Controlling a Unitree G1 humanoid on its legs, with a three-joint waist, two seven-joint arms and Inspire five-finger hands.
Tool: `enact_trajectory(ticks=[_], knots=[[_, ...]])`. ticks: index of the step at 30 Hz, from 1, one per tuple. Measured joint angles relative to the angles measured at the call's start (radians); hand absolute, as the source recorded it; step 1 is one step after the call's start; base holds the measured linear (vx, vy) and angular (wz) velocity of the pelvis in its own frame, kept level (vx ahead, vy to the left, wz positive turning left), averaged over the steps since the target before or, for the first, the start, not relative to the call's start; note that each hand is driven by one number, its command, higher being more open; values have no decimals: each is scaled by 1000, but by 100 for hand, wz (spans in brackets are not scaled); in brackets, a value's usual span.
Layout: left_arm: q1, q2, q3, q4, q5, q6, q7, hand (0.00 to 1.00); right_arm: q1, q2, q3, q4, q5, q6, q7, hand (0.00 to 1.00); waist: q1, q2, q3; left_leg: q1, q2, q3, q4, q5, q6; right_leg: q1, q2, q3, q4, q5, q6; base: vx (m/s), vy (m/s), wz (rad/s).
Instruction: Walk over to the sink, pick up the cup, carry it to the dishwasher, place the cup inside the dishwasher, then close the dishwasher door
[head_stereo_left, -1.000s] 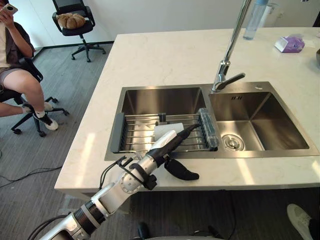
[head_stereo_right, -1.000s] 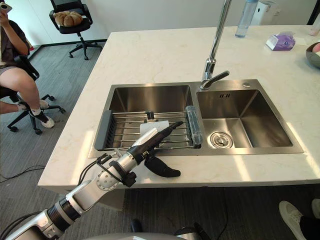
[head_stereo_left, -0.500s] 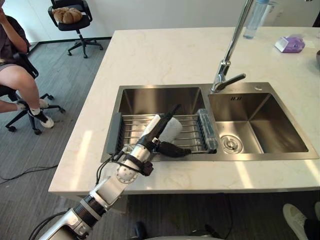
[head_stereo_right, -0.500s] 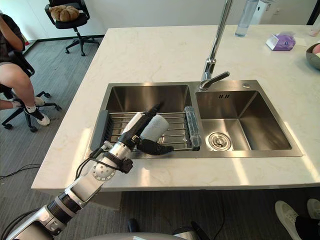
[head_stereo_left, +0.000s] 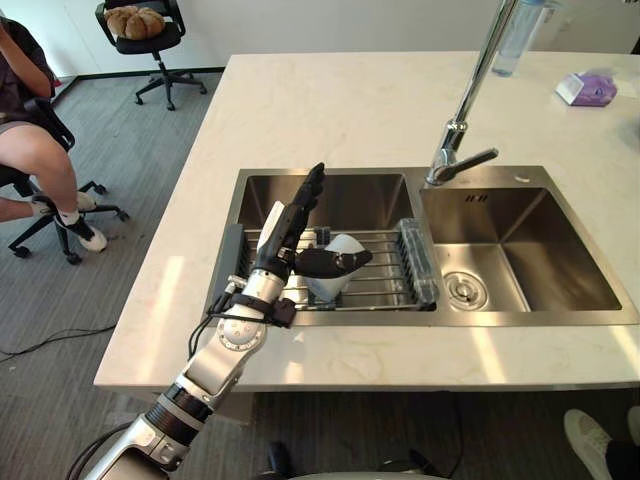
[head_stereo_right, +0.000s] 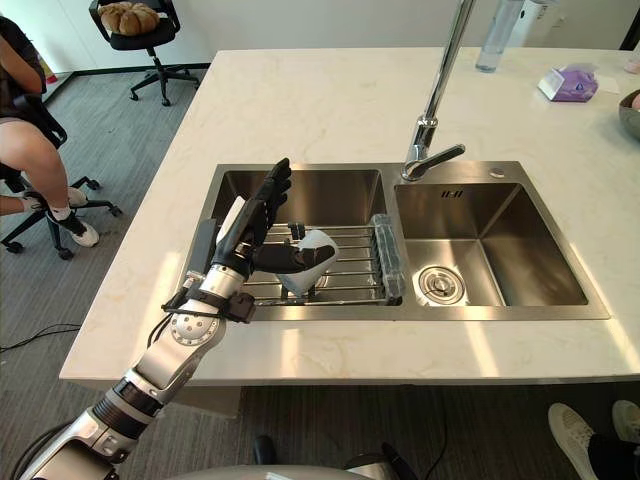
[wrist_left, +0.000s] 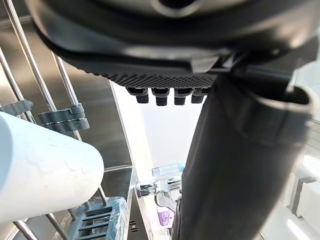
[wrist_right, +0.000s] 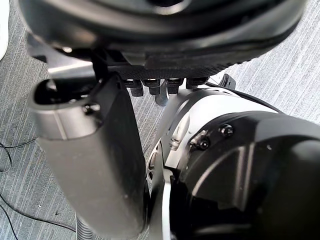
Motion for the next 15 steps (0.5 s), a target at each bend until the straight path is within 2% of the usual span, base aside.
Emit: enact_trajectory(ticks=[3,9,15], knots=[[-1,-14,0,29,0,22,-3,100,1,2,0,0,0,0,0,100,0,0,0,5,4,5,0,-3,-2,2,4,6,0,0,-17,-17,-37,-5],[-11,-20,-1,71,13,65,-20,100,2,12,0,-4,0,-2,1,100,0,-12,6,10,10,13,0,-5,-3,2,8,15,-2,0,-18,-24,-34,-5],[-17,-22,-3,107,122,88,-46,100,4,12,0,-8,0,-2,2,100,-3,-13,6,10,11,14,0,-6,-5,2,8,16,-2,0,-17,-8,-28,0]])
